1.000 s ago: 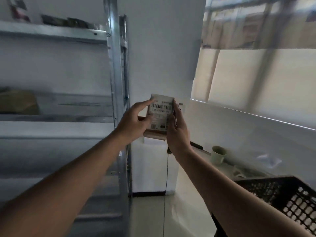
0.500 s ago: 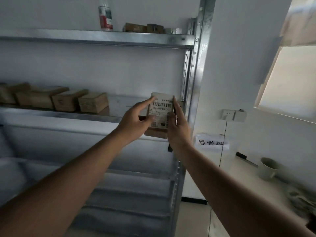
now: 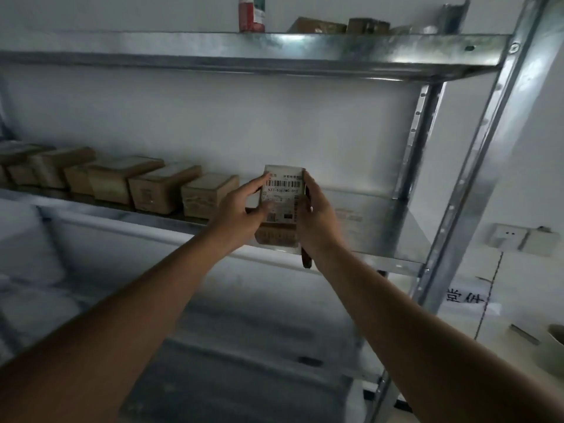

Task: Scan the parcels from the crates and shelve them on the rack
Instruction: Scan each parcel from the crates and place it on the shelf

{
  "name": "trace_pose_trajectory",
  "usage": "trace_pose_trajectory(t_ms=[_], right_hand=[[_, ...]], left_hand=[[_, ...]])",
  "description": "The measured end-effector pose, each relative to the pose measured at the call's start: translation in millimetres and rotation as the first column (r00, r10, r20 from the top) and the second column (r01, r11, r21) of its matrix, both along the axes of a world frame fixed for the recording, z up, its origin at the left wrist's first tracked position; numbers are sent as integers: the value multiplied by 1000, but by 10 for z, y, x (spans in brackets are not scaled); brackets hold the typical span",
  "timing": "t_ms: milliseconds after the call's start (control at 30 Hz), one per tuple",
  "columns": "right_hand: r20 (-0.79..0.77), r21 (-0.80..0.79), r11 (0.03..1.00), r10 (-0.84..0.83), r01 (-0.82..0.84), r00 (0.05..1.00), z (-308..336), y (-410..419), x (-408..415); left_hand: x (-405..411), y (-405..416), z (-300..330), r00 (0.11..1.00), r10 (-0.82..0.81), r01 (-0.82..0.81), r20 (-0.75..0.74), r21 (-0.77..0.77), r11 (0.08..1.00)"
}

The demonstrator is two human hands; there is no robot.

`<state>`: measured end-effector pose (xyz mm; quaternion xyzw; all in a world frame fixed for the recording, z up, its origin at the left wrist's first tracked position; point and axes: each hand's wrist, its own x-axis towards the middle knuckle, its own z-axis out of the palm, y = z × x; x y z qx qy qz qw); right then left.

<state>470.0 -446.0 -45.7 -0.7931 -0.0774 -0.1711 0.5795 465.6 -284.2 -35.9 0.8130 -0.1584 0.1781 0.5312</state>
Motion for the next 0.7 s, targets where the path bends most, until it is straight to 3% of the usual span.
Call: trace_pose_trajectory(t_ms=[200, 467, 700], right_hand=[[-83, -116, 993, 2, -12, 997, 28, 265, 903], [-200, -275, 960, -2, -54, 980, 0, 477, 1552], [-292, -380, 925, -101, -18, 951, 40, 651, 1918]], left_hand=[[808, 275, -13, 995, 96, -93, -24, 90, 992], [1402, 525, -30, 980, 104, -71, -171, 189, 979], [1708, 686, 77, 959, 101, -12, -264, 320, 947]])
